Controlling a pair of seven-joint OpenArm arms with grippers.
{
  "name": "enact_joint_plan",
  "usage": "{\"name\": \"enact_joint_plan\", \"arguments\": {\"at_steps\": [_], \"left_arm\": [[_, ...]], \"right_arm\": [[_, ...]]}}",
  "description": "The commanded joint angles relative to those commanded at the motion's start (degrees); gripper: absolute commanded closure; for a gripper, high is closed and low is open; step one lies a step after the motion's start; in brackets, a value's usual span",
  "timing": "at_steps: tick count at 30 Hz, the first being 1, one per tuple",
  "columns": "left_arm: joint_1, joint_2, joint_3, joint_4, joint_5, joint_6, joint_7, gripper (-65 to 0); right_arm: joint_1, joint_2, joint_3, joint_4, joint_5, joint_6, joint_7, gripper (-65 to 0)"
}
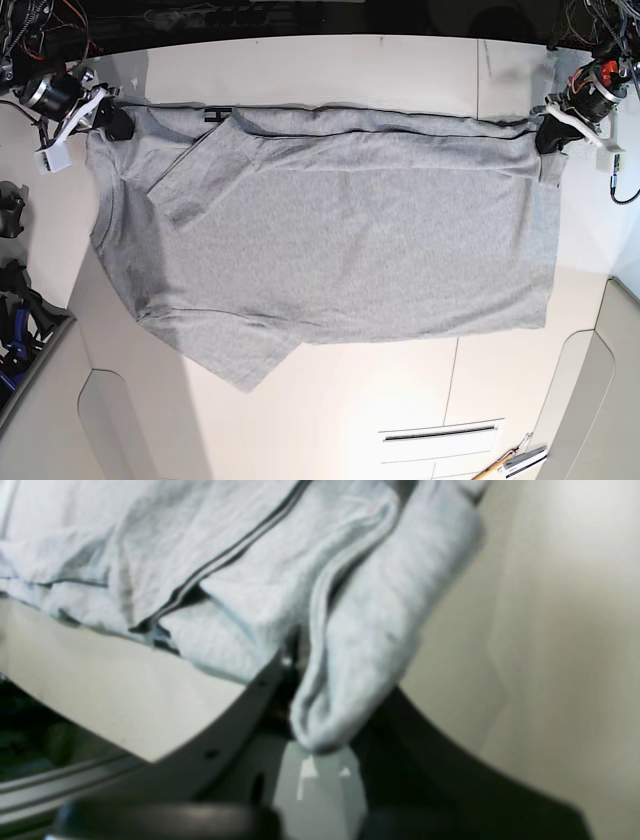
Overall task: Fold the T-shirt properly
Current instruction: 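Lay the held edge down and open both grippers, then move both grippers to the shirt's side edges and grasp them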
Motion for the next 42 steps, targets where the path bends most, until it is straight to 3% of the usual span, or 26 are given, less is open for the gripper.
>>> {"name": "enact_joint_plan", "arguments": {"at_steps": [5,18,21,24,26,32,35,37,42], "left_arm": [[4.1,0.3,0.0,2.9,0.1,0.0,0.0,0.0],[5.2,0.5,0.0,2.9,0.0,0.0,0.0,-0.5],[5.2,0.5,0.0,2.8,0.0,0.0,0.0,-13.1],[5.2,0.4,0.0,2.8,0.0,0.0,-0.3,-25.4],[5.2,0.4,0.0,2.8,0.0,0.0,-0.3,-29.5],[5.2,0.4,-0.9,2.9,0.0,0.0,-1.0,-30.3],[5.2,0.4,-3.0,2.9,-1.8,0.0,-2.9,-36.2],[5.2,0.4,-5.1,2.9,-3.0,0.0,-2.9,-39.7],[5.2,0.4,-11.4,2.9,-3.0,0.0,-2.6,-39.7]], "right_arm": [[-2.3,1.7,0.0,0.0,0.9,-0.02,-1.1,0.0],[-3.1,1.7,0.2,0.0,0.6,-0.09,-1.1,0.0],[-3.1,1.7,0.2,0.0,-0.9,-0.11,-1.1,0.0],[-3.1,1.7,1.0,0.0,-1.7,-0.76,-1.0,-22.8],[-3.1,1.7,2.8,0.0,-1.0,-0.74,-0.7,-29.5],[-2.8,1.7,13.0,0.0,2.2,-0.70,0.3,-29.5],[-0.9,1.7,16.7,0.0,2.3,-0.72,0.7,-29.5],[0.7,1.8,17.7,0.0,2.1,-0.72,0.9,-29.5],[5.5,2.1,17.7,-0.1,0.6,-0.72,2.0,-29.5]]}}
